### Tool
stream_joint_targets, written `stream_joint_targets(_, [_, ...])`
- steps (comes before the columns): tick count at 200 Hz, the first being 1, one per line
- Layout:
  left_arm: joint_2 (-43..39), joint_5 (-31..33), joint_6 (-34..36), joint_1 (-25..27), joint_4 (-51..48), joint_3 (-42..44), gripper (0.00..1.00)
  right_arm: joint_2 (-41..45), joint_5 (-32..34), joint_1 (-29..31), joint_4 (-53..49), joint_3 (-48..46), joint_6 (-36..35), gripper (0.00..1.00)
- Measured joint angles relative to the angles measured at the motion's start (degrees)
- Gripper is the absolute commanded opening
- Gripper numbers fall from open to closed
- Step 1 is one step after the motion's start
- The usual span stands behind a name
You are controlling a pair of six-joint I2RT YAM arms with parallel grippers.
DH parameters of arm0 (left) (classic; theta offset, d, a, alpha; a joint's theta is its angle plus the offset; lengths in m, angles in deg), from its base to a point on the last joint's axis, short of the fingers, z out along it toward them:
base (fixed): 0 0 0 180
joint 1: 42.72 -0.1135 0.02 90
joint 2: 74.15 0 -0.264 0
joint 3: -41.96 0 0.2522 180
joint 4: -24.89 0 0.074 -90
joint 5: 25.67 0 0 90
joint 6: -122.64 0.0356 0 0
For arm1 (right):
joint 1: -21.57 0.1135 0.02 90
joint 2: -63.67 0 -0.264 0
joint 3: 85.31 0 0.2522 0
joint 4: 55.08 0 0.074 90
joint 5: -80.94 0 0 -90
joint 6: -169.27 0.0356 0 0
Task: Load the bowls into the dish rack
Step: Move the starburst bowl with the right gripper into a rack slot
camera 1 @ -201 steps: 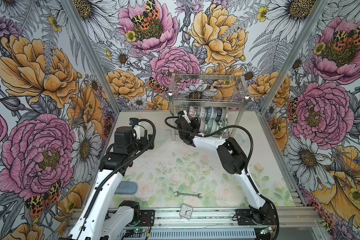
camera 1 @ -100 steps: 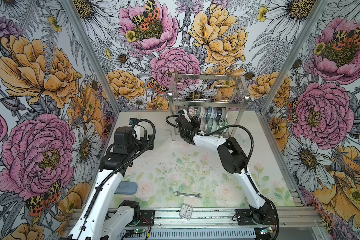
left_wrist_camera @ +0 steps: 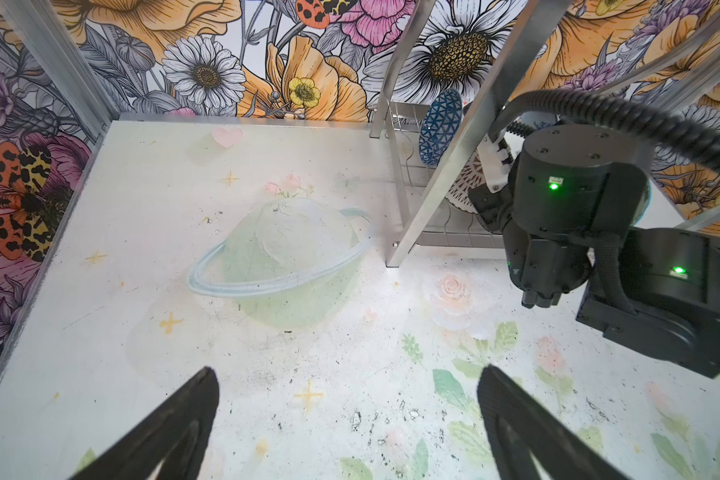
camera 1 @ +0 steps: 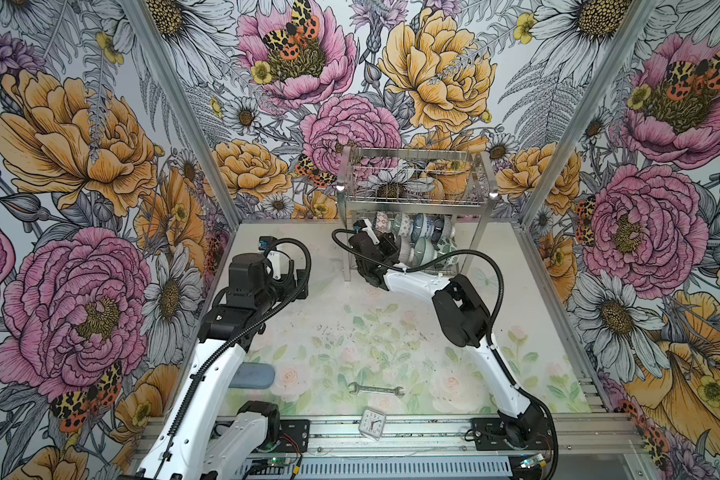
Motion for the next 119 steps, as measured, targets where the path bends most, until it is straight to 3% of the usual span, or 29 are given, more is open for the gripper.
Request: stream_joint_targets(119, [-0.3, 0.0, 0.0, 0.0, 0.0, 0.0, 0.98, 0.1, -1.1, 0.7, 8.0, -3.6, -2.2, 0.23])
